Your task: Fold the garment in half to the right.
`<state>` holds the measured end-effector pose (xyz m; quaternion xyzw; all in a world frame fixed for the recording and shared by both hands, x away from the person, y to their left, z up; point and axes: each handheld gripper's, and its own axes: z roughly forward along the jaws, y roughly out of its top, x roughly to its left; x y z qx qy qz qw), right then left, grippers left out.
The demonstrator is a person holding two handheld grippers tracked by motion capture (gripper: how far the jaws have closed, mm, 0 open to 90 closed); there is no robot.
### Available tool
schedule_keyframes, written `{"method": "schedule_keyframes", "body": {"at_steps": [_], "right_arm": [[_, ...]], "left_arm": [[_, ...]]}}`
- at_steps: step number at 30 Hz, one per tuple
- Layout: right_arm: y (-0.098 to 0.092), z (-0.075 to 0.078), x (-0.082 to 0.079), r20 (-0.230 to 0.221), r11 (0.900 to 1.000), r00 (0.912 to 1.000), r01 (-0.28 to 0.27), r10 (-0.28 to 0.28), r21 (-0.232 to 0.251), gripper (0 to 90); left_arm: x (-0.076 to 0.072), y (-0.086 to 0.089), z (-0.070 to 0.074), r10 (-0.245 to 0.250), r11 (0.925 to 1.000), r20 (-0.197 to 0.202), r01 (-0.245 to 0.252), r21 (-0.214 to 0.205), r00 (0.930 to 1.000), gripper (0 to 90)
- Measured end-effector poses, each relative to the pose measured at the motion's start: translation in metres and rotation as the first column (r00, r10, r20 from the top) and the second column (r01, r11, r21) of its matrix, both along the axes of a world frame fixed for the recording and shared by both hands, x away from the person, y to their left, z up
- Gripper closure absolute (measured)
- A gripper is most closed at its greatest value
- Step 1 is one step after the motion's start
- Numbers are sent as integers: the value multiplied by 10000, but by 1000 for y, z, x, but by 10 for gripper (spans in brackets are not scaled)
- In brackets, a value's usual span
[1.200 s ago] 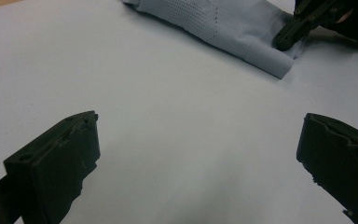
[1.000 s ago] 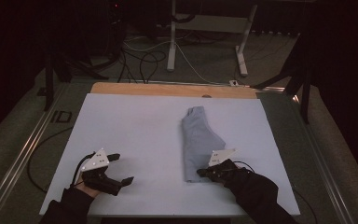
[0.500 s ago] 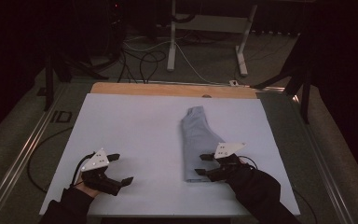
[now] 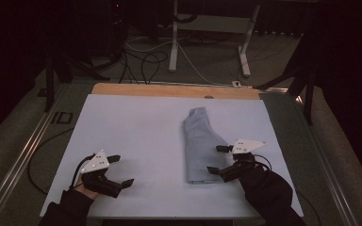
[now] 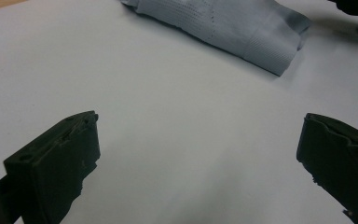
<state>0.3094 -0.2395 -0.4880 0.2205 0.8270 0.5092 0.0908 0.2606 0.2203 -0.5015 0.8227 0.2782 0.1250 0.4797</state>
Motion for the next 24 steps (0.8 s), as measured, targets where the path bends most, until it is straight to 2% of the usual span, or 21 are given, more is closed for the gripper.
{"method": "schedule_keyframes", "body": {"at_steps": [4,12,16,18,24], "right_arm": [[-13,-4,-3,272,9981,9980,583,-578,-176,91],[-30,-14,-10,133,9915,9917,1283,-1280,-233,90],[-37,-18,-14,58,9829,9833,1819,-1818,-287,90],[-41,-21,-17,196,9752,9764,2159,-2152,-496,90],[-53,-27,-25,231,9621,9637,2669,-2660,-559,90]], "left_arm": [[0,1,0,-17,10000,4,17,-23,10000,3],[-2,5,1,132,9998,90,-133,114,9999,3],[-2,6,0,209,9997,103,-210,117,9997,3],[-3,7,1,214,9997,127,-216,138,9997,3],[-6,12,0,306,9993,134,-308,189,9994,3]]}}
